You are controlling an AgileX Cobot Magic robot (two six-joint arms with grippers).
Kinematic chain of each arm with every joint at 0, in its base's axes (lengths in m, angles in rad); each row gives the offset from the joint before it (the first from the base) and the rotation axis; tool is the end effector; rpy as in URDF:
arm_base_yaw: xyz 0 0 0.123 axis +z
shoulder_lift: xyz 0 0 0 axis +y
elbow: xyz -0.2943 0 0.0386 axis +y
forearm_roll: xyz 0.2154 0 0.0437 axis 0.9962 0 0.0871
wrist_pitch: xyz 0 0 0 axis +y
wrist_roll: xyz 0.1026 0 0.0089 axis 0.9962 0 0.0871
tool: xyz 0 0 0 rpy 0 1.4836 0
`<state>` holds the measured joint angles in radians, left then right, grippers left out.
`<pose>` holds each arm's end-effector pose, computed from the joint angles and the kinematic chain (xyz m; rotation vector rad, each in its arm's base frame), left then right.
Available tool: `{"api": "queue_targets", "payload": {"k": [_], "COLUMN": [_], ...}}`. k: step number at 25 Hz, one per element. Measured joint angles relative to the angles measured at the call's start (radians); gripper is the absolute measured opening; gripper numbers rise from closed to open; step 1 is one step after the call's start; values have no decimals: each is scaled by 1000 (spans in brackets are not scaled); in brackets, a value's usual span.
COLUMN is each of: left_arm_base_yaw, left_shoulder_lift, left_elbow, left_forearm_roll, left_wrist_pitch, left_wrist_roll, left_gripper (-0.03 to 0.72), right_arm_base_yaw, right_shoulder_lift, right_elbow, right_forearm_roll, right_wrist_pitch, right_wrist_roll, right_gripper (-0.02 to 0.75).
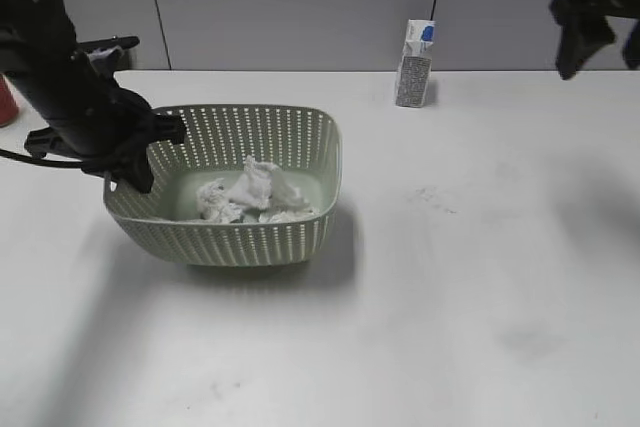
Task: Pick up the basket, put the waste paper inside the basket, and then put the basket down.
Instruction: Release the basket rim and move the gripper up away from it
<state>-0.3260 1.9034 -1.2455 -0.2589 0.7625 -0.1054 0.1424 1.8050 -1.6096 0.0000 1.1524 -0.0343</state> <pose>0.3306 -0.1310 0.1933 0.0794 2.9308 -0.3633 0.3534 0.0507 0.3033 -0.2499 2.8207 0.0239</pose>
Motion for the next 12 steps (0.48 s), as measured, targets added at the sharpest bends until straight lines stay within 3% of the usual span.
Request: {"api": "queue_targets", "payload": {"k": [4, 8, 10, 12], "left_arm_base_yaw": [0, 0, 0, 0], "left_shoulder_lift": [91, 150, 159, 161], "left_elbow": [-122, -155, -161, -163], "left_forearm_roll": [5, 10, 9, 8], "left_wrist_pitch": [44, 56, 59, 60], "left_wrist_roll": [-2, -2, -2, -2], "left_gripper": [1, 15, 81, 211], "right_arm_base_yaw": [-49, -50, -50, -50], "right_shoulder_lift": [-56, -197, -287, -376], "right_elbow": [47, 181, 262, 361], "right_forearm_roll": [0, 0, 0, 5], "right_wrist_pitch": [26, 15, -7, -34], "right_wrist_roll": [-13, -35, -37, -37], "right_gripper": [583, 579, 578, 578]}}
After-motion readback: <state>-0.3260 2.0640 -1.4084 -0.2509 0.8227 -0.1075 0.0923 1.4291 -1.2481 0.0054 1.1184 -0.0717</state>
